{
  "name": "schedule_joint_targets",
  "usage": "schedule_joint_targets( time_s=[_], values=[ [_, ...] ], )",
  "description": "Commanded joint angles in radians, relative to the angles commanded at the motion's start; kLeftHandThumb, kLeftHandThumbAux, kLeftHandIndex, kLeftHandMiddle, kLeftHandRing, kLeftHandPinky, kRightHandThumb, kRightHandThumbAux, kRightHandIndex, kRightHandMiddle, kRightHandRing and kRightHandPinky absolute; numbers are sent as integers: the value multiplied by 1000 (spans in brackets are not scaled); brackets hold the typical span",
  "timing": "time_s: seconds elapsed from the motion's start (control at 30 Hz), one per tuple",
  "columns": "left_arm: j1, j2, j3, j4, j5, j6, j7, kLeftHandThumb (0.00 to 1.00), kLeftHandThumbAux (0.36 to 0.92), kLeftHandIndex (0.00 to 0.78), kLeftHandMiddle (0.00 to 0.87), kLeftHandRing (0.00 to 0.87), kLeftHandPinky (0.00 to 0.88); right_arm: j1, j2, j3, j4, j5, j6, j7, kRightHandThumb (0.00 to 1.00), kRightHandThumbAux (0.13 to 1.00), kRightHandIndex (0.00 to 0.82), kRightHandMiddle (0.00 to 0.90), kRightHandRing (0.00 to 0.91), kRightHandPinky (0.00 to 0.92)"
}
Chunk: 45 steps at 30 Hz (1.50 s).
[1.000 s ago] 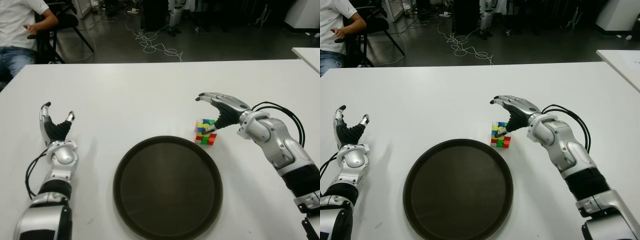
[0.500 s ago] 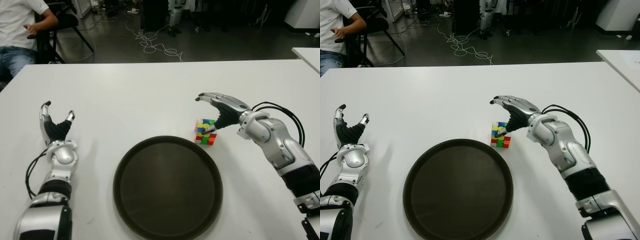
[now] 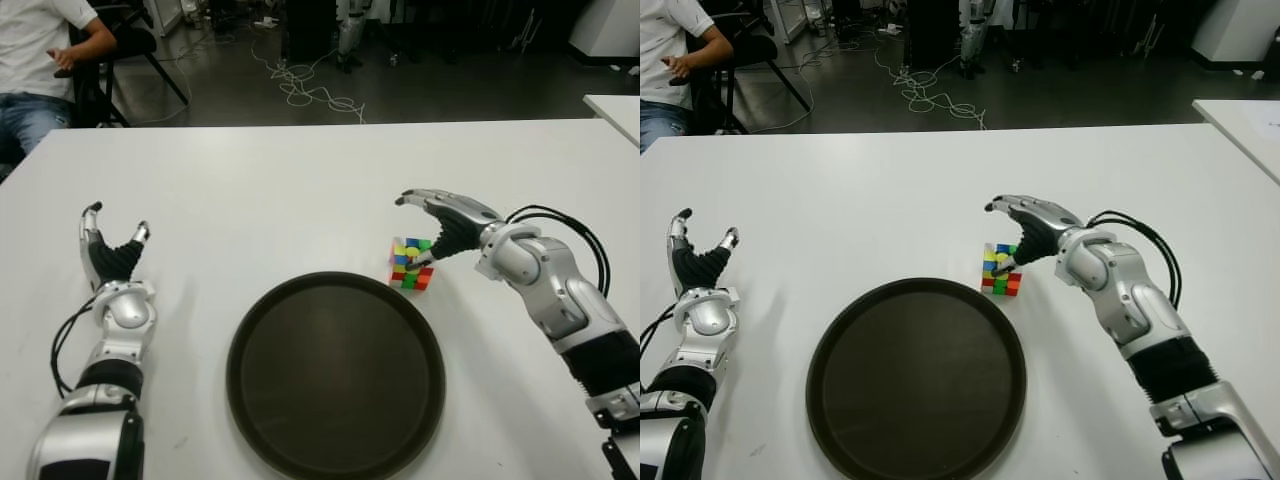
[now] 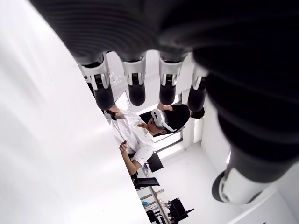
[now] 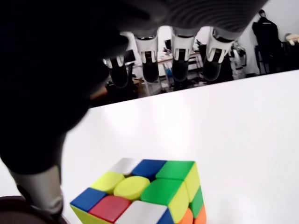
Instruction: Pick up the Rubik's Cube and put it in the plate
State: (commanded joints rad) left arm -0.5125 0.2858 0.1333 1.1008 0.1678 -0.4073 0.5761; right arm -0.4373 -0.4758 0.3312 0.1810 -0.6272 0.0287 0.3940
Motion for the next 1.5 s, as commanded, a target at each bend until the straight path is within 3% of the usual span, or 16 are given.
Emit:
schedule_joint_targets(
  time_s=[0.47,0.6,0.83,1.5],
  values=[
    [3,3,1,1,-5,-11,-16,0,713,4,1,0,24,18,23,20,17,-11,23,-25,0,785,2,18,21,17],
    [4,3,0,2,-4,-15,-15,0,714,4,3,0,24,23,15,30,30,-15,5,-37,0,792,2,20,30,21],
    [5,3,0,2,-2,-22,-12,0,713,10,15,3,19,40,22,37,26,-13,5,-43,0,772,0,4,8,3],
    [3,5,-6,4,7,-12,-2,0,704,8,6,0,3,33,18,55,50,-24,-3,-49,0,745,0,0,0,0]
  ],
)
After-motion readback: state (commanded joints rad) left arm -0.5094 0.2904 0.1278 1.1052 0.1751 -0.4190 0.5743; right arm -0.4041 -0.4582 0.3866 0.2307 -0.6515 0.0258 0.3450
